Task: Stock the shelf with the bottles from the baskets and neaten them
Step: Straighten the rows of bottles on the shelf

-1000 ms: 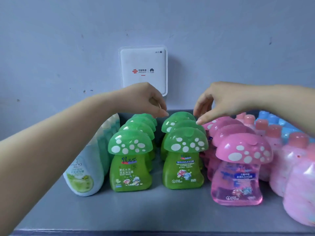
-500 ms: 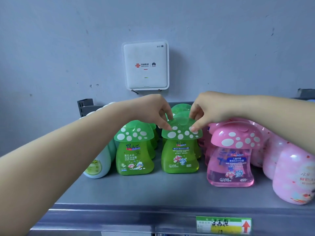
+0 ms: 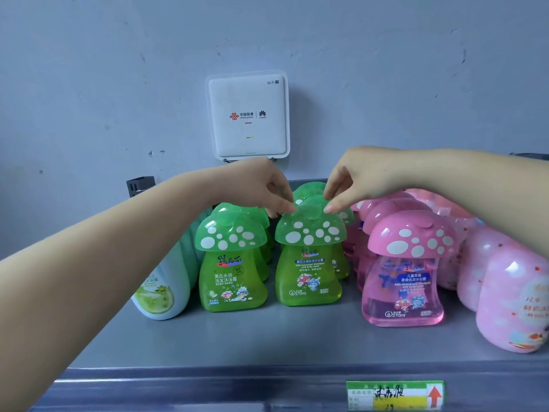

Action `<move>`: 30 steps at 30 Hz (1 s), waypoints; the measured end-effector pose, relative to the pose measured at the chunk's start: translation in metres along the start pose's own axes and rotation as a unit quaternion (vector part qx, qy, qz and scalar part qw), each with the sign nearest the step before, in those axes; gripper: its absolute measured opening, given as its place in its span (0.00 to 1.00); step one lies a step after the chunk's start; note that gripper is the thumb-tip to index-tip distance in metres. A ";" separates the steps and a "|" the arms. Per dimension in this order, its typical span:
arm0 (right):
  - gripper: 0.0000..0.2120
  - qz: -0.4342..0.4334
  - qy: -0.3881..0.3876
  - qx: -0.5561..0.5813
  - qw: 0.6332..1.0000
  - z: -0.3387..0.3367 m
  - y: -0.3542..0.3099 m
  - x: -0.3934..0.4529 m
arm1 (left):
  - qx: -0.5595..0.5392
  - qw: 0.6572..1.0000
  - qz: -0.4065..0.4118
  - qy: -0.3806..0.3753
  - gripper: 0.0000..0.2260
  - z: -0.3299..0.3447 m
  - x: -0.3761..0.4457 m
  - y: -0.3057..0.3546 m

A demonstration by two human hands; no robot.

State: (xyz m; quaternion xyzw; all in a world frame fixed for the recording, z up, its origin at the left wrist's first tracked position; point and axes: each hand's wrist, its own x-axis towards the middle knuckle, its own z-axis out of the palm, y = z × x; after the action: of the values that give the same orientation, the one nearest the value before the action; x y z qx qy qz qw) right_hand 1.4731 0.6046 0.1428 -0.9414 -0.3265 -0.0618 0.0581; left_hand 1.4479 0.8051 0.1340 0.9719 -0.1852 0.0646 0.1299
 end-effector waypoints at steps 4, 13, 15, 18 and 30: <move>0.14 0.012 0.032 0.012 0.999 -0.010 0.017 0.010 | -0.008 0.999 0.008 0.038 0.05 -0.012 0.013 -0.001; 0.24 0.034 -0.035 -0.093 0.994 0.011 0.028 0.030 | 0.084 0.996 -0.001 -0.043 0.09 0.010 0.049 -0.005; 0.24 0.036 -0.032 -0.101 0.994 0.013 0.027 0.031 | 0.088 0.995 0.001 -0.043 0.09 0.013 0.052 -0.005; 0.23 0.035 -0.026 -0.103 0.994 0.013 0.025 0.032 | 0.089 0.995 0.003 -0.038 0.09 0.014 0.054 -0.007; 0.18 0.007 -0.015 -0.081 0.997 0.016 0.016 0.040 | 0.071 0.996 -0.006 -0.048 0.10 0.008 0.046 -0.020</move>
State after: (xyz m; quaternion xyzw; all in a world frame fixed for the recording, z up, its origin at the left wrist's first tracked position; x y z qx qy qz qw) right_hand 1.5157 0.6185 0.1318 -0.9462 -0.3143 -0.0736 -0.0228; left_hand 1.4982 0.8051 0.1293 0.9818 -0.1803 0.0299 0.0515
